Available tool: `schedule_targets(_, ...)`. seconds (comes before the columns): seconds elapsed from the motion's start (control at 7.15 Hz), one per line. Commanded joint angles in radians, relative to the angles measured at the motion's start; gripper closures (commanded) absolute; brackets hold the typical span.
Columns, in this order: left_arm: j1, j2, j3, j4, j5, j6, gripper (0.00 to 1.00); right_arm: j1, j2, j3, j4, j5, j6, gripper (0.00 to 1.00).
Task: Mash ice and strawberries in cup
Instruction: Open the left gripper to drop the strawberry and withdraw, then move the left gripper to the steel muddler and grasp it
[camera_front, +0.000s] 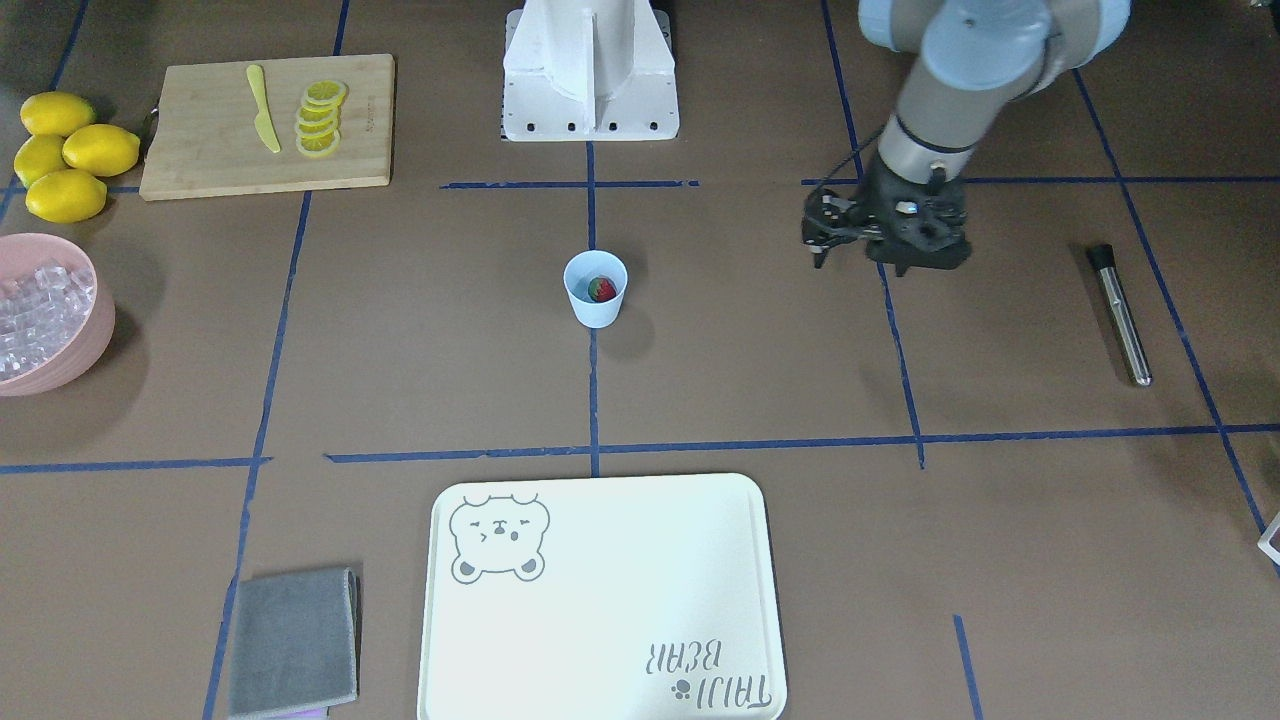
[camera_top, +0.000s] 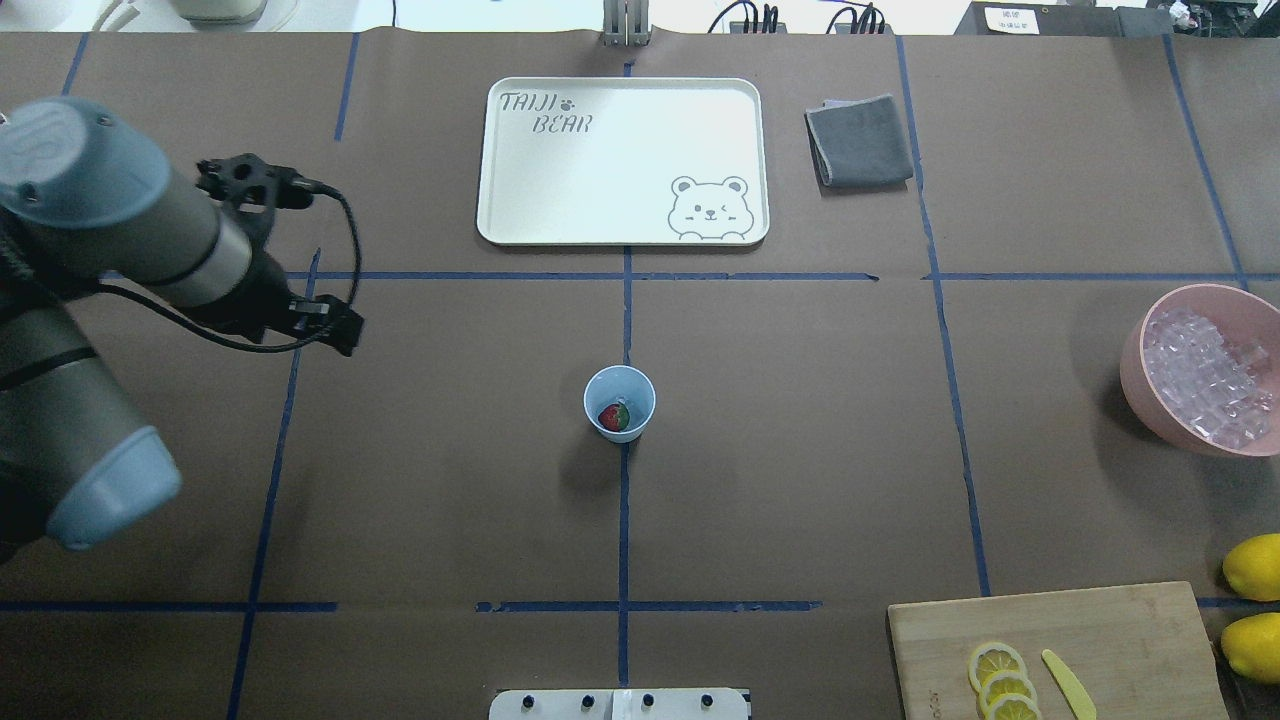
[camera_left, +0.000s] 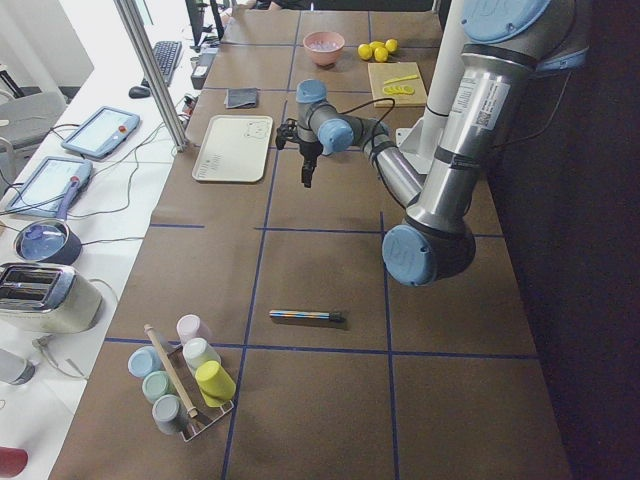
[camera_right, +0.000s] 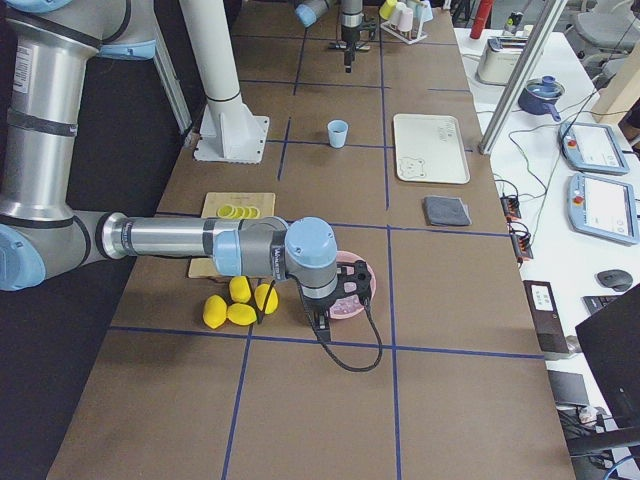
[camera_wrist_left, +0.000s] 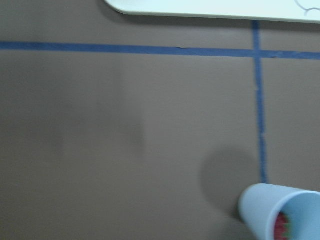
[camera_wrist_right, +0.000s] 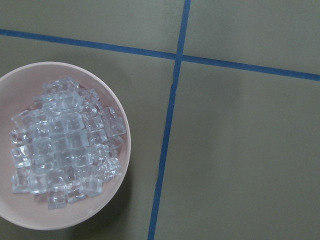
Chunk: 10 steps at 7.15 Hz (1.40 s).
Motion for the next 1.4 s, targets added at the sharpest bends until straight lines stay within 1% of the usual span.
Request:
schedule_targets(0.0,-0.25,0.205,-0.025,-0.003,-0.155,0.342,0.0,0.0,0.0,0.0,0.0,0.001,0.002,0.0)
schedule_targets(0.14,-0.34,0.268,-0.018,-0.003,-0.19,0.448,0.0,0.0,0.0,0.0,0.0,0.001,0.002,0.01)
schedule_targets(0.28,-0.376,0.331,-0.014,-0.004,-0.192,0.51,0.0,0.0,0.0,0.002,0.003,0.001,0.002,0.01)
schedule_targets(0.42,-0.414,0.364,0.024,-0.007,-0.195,0.613,0.0,0.0,0.0,0.002,0.012,0.001,0.003,0.01)
schedule_targets(0.7,-0.414,0.346,0.111,-0.021,-0.195,0.594,0.0,0.0,0.0,0.0,0.014,0.001,0.002,0.0)
schedule_targets(0.84,-0.413,0.344,0.18,-0.14,-0.194,0.531,0.0,0.0,0.0,0.0,0.014,0.001,0.002,0.01)
schedule_targets(1.12,-0.407,0.339,0.376,-0.472,-0.192,0.364,0.0,0.0,0.0,0.0,0.014,0.001,0.002,0.01)
schedule_targets(1.26,-0.372,0.339,0.449,-0.6,-0.188,0.312,0.0,0.0,-0.002,0.0,0.014,0.001,0.002,0.01)
